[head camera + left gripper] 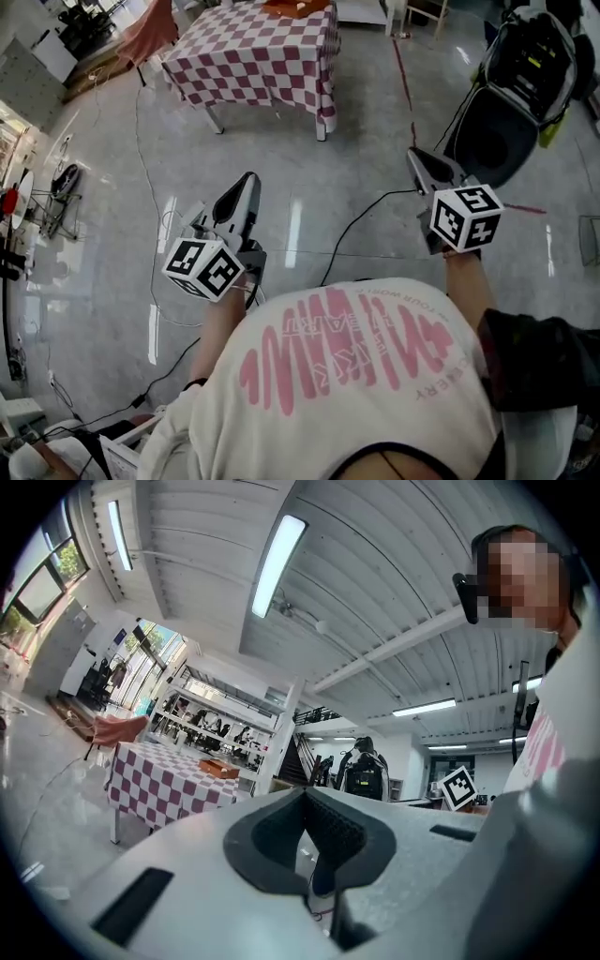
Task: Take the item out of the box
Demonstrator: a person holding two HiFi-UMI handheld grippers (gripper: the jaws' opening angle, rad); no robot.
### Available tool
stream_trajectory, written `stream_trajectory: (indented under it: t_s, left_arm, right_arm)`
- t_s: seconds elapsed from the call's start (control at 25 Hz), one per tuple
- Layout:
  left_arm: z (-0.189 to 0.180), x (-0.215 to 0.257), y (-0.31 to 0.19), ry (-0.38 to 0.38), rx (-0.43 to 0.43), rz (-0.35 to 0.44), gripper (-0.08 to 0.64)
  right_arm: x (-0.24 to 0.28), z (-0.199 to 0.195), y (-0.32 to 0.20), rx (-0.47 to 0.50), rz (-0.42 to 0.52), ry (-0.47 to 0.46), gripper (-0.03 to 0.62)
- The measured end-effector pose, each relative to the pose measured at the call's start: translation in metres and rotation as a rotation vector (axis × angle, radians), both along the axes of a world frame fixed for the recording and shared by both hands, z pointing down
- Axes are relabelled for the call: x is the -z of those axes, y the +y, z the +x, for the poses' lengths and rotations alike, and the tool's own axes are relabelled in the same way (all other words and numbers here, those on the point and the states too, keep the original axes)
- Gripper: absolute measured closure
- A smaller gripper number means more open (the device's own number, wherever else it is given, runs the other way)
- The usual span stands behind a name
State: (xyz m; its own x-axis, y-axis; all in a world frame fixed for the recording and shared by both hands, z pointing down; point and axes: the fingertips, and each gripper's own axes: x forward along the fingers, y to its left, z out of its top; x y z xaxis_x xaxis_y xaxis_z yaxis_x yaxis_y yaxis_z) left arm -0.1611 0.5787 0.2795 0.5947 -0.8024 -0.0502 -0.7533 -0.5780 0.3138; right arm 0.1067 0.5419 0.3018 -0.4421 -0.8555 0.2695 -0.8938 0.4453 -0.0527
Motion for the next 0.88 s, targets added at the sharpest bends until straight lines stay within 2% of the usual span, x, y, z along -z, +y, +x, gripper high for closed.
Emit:
stream_trajectory:
  t_s: [0.12,0.24,0.44,0.64,0.88]
  left_arm:
    - [-0.009,-0.003,0.002,0.019,-0.008,-0.011,0.552]
    - [-0.012,-0.004,0.004,0.005,-0.030,0.006,0.552]
    - [-0.014,-0.002,0.010,-0.016,-0.070,0.099,0.552]
    - [-0.013,-0.003,0.005,-0.037,-0.076,0.141,0.552]
    - [-0.019,-0.022,-0.017,-0.024,-0.011,0.062,0.552]
  right_arm:
    - [-0.006,-0.010,0.000,0.010,-0.006,0.002,0.588]
    - [-0.016,-0.015,0.002,0.002,-0.022,-0.006,0.588]
    - [-0.028,-0.019,0.002,-0.015,-0.040,-0.013,0.588]
    - [-0.037,-0.014,-0.001,-0.040,-0.064,-0.005,0.588]
    - [-0.037,-0.018,-0.012,-0.017,-0.078,0.033,0.588]
